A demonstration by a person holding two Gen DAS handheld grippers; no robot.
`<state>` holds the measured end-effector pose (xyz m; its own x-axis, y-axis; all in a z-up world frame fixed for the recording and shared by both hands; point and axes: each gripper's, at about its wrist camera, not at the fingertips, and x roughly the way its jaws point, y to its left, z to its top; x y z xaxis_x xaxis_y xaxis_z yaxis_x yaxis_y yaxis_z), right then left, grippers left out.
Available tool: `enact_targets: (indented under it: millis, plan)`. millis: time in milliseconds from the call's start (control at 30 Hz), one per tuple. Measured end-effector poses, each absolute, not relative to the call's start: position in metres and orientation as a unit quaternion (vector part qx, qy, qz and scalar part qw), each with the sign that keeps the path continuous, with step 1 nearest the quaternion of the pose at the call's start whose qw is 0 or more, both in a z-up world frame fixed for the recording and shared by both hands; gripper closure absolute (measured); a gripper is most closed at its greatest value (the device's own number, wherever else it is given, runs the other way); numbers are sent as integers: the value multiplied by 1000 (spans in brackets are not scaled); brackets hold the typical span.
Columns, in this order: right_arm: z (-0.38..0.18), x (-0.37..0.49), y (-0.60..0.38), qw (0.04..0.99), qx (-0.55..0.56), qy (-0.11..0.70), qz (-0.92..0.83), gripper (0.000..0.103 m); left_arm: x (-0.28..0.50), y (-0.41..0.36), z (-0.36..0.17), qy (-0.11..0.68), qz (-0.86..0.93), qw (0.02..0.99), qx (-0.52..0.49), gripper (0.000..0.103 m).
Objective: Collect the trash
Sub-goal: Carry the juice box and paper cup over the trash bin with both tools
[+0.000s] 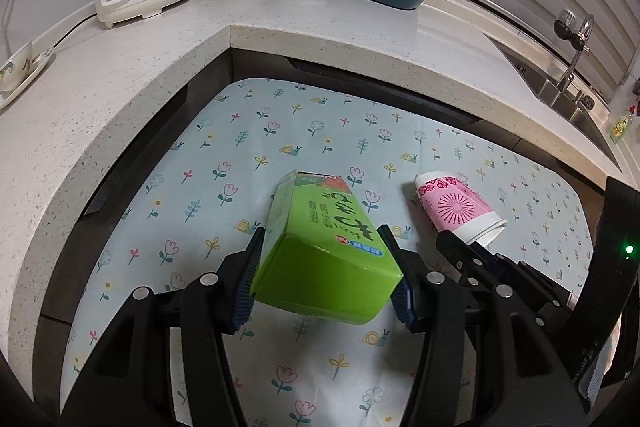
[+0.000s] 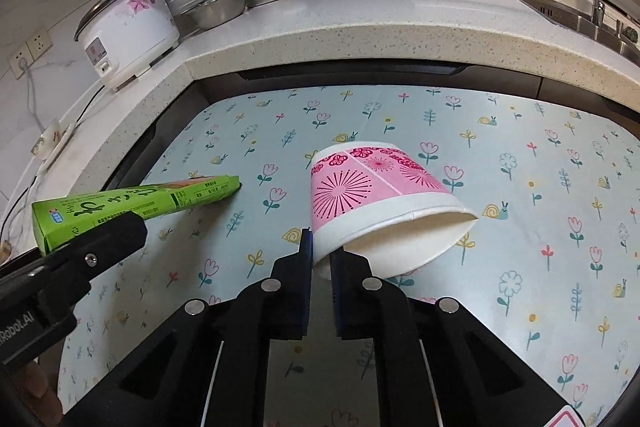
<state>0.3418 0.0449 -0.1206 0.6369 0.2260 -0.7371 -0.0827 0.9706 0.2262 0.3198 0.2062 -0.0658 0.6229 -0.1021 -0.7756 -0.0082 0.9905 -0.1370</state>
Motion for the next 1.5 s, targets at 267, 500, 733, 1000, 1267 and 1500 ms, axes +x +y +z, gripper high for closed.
enact_targets:
  millis: [267, 500, 733, 1000, 1267, 1500]
  plan:
    - [-88, 302, 3, 912, 96, 392, 69, 97, 293, 157, -42, 421, -59, 904, -48, 51]
    - [-59, 251, -57, 924, 111, 364, 34, 97, 261, 93, -18, 410, -103, 906, -27, 51]
    - [-34, 199, -127, 932, 131, 337, -11, 97, 223, 14, 5, 396, -165, 903, 3, 94]
    - [-24, 139, -204, 933, 153, 319, -63, 97, 187, -64, 6, 406, -221, 886, 26, 96]
    - [-30, 93, -254, 928, 173, 315, -99, 97, 154, -116, 8, 399, -248, 881, 56, 97]
    - [-38, 79, -271, 924, 185, 316, -106, 97, 155, -119, -7, 408, -229, 880, 77, 78]
